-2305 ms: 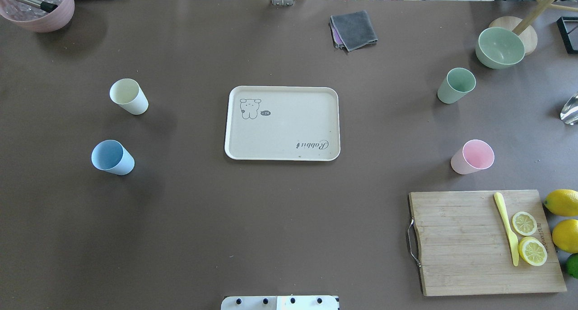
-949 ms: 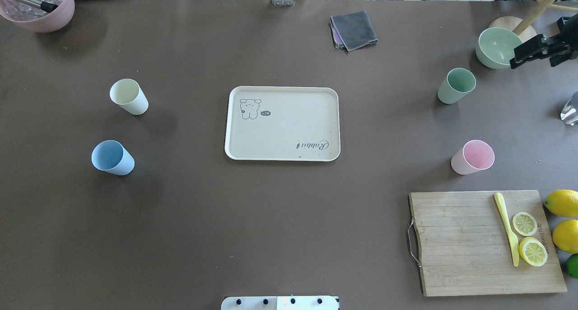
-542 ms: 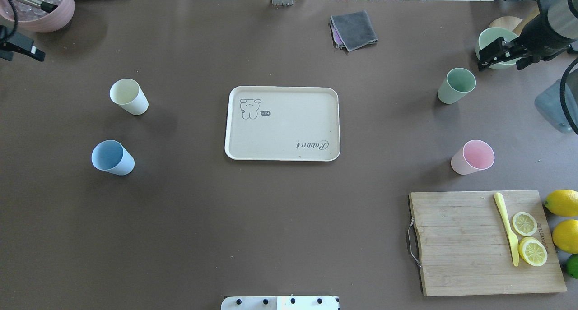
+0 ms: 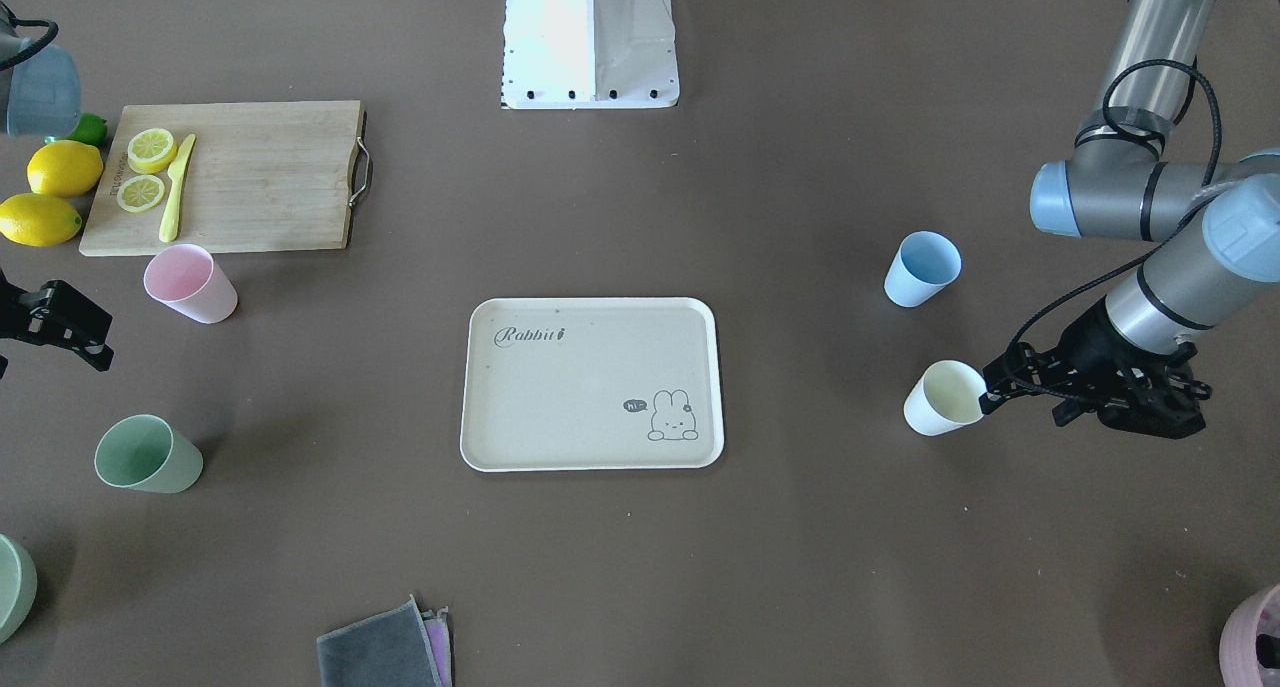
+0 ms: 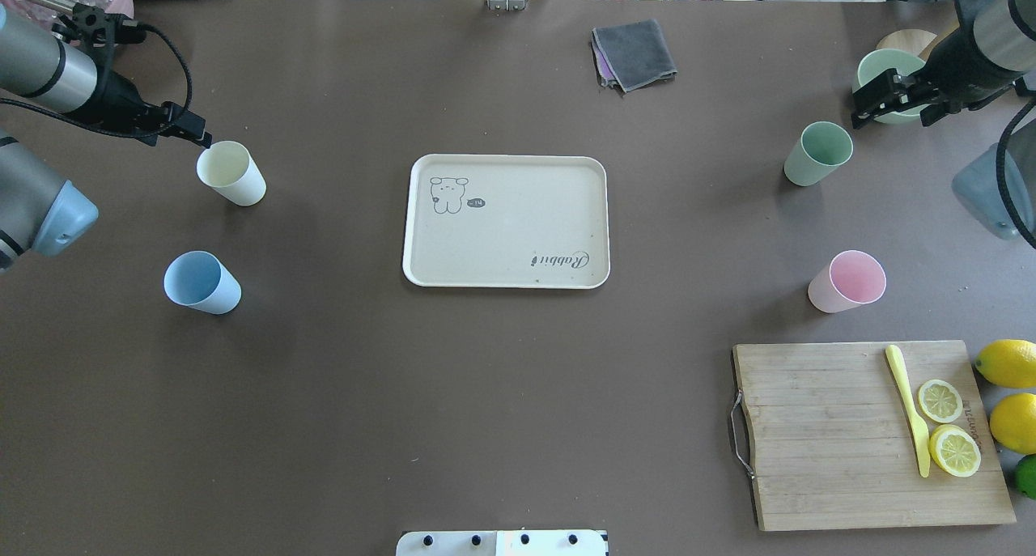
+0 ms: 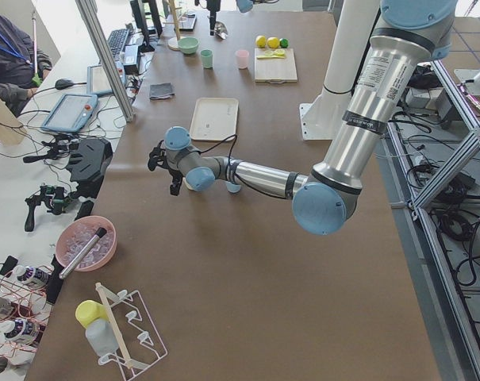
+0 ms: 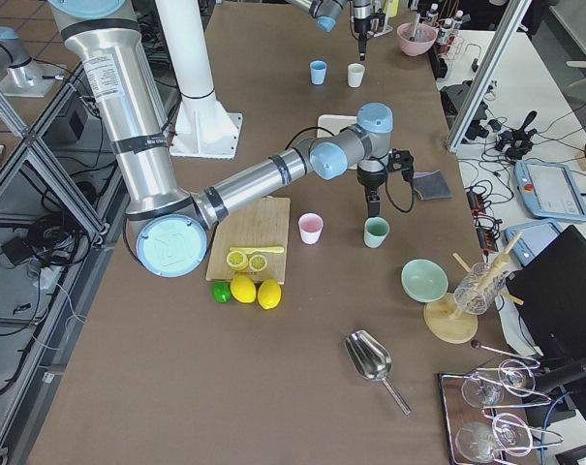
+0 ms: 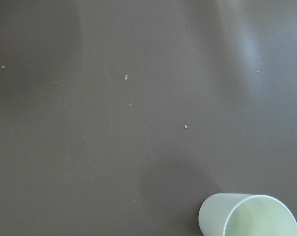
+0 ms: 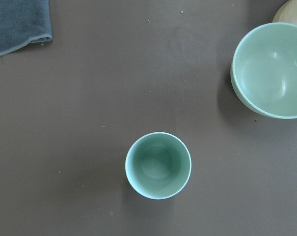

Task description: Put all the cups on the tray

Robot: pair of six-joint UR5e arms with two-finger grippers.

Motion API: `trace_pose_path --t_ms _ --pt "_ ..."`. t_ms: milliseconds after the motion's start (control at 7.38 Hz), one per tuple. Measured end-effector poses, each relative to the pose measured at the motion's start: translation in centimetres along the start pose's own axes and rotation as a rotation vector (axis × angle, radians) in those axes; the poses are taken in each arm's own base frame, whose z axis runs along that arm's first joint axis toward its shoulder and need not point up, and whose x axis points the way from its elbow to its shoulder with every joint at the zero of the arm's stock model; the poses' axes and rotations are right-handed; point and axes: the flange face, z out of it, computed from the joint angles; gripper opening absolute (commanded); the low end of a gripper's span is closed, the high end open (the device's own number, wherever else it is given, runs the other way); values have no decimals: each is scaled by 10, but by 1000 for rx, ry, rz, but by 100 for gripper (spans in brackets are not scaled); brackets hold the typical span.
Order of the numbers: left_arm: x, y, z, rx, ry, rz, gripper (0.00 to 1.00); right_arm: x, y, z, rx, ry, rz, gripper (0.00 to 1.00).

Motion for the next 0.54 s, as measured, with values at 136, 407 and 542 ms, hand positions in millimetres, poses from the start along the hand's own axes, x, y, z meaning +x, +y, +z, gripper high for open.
trace_pose_path --t_ms 136,407,542 --pt "5 2 5 -1 0 3 76 0 0 0 1 1 -1 100" --pt "12 9 13 -10 5 17 30 0 0 0 1 2 -1 100" --pt "15 13 17 -15 7 26 25 0 0 1 1 3 -1 100"
